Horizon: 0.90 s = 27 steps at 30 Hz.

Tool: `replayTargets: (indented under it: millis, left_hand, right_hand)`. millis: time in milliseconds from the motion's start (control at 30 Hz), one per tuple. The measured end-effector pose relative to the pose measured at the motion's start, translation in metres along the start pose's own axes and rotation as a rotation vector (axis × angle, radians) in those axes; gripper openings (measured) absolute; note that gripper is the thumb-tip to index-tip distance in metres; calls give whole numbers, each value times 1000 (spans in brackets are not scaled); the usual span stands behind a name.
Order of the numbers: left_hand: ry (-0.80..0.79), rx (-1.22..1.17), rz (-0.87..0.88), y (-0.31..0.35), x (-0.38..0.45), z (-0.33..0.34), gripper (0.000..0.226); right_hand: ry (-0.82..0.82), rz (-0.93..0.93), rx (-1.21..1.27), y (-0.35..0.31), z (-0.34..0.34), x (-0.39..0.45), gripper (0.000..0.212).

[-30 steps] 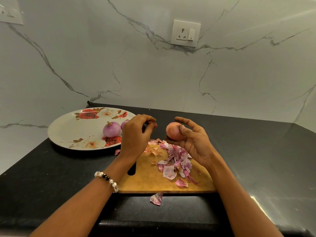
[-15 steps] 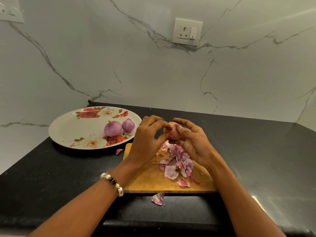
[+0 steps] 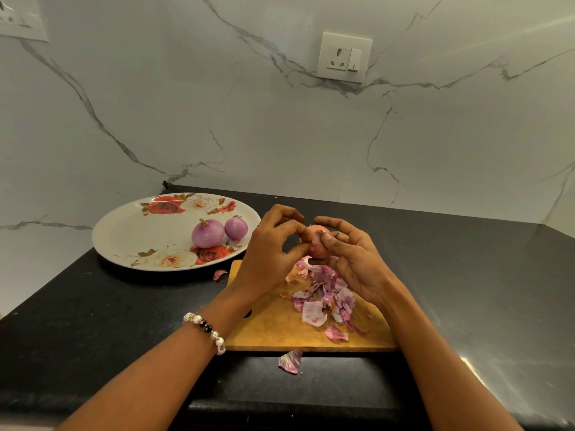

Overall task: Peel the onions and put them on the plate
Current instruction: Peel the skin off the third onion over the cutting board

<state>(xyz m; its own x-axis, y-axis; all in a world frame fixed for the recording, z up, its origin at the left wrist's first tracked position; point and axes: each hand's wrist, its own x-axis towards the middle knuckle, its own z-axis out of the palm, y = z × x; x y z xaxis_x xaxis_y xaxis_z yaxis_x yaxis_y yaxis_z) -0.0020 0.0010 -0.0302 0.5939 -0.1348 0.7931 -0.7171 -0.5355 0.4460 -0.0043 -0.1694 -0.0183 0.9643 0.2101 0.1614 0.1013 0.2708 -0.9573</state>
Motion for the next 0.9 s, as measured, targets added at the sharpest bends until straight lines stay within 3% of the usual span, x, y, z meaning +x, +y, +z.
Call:
replayTargets:
  millis: [600,900]
  left_hand:
    - [-103,138,-28,0,-3,2,20]
    - [-17,84,5,1,-1,1,24]
  right_hand:
    - [-3,23,-43,-1,-2,1,33]
    - [73,-3,78,-6,1,-1,27]
